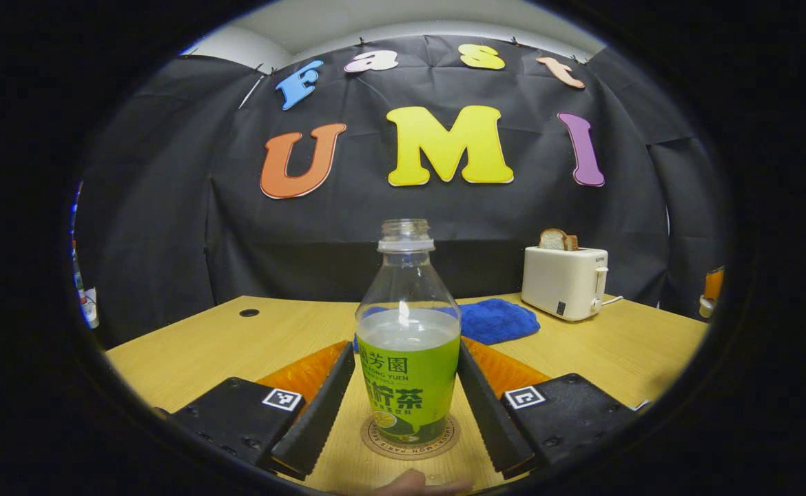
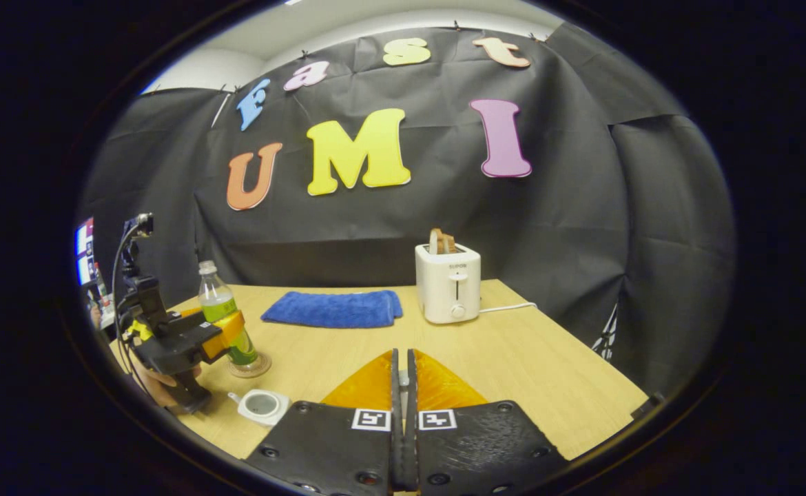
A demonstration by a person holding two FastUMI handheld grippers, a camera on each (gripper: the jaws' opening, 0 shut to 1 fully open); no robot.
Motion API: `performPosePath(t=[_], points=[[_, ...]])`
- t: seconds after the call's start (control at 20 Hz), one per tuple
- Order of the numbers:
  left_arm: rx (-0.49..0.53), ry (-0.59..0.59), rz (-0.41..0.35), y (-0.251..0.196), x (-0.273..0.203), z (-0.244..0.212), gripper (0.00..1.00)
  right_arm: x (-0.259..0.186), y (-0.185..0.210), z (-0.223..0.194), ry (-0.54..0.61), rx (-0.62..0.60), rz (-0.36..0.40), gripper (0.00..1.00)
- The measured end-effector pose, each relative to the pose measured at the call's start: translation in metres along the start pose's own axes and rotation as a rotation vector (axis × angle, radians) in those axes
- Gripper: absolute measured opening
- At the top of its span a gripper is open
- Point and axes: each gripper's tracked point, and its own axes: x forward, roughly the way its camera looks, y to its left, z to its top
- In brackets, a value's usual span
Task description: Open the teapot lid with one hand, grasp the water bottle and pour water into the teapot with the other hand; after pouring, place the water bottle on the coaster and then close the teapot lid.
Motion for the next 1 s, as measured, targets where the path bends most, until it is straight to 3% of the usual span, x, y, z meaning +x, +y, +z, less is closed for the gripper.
performPosePath(t=[0.25, 0.6, 1.0], points=[[-0.014, -0.017, -0.029, -0.007, -0.016, 0.028, 0.95, -0.001, 0.005, 0.0, -0.003, -0.008, 0.007, 0.0], [-0.024, -0.044, 0.004, 0.003, -0.055, 0.071, 0.96, -0.003, 0.018, 0.002, -0.019, -0.006, 0.037, 0.0], [-0.016, -0.123, 0.01, 0.015, -0.118, 0.106, 0.96, -0.001, 0.064, -0.001, -0.056, 0.013, 0.159, 0.0]])
